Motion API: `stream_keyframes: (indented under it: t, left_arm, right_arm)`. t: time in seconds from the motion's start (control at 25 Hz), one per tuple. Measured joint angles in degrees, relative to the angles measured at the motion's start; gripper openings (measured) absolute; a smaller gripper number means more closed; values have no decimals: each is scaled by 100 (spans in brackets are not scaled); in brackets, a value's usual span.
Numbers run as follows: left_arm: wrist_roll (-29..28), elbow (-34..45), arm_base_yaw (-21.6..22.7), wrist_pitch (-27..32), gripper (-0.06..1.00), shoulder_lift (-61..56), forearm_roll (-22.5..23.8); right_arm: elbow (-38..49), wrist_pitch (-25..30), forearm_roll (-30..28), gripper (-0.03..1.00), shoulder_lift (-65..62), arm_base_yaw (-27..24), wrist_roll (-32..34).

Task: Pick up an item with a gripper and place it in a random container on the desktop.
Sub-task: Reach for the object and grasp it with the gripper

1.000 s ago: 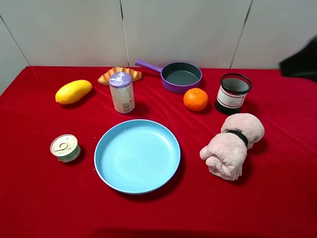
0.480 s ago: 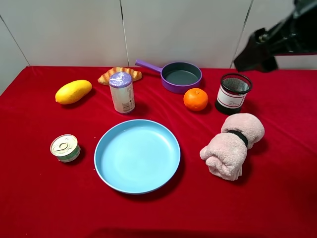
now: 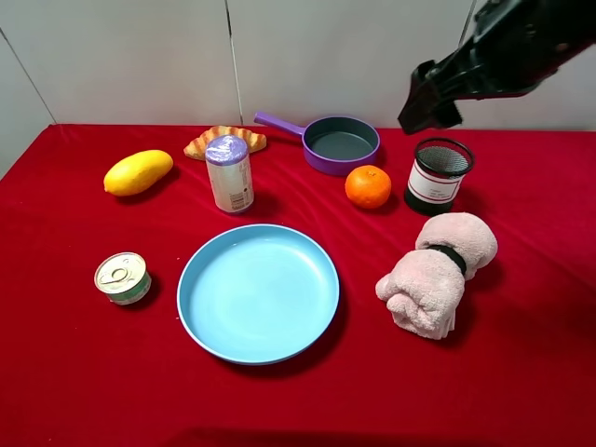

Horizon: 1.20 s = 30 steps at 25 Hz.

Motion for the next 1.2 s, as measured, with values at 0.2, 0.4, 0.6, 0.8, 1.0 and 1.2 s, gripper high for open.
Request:
stream_keyframes:
  t: [0.2,0.4,0.6,0.8,1.0,1.2]
  left_arm:
    - [0,0,0,0,99,0,0]
    - [0,0,0,0,99,0,0]
    - [0,0,0,0,99,0,0]
    - [0,0,0,0,99,0,0]
    - [0,0,0,0,99,0,0]
    - [0,0,0,0,99,0,0]
  right_arm:
    - [-310,-12,0,69,548,0,-108]
    - [-566,-150,-24,69,1057,0,-214]
    - [-848,-205,-115,69,1454,0,-287]
    - [-1075,-204,-277,69,1795,0,-427]
    - [-1320,-184,-328,69,2082,0,-554]
    - [-1689,-146,-346,69,2571,0,-625]
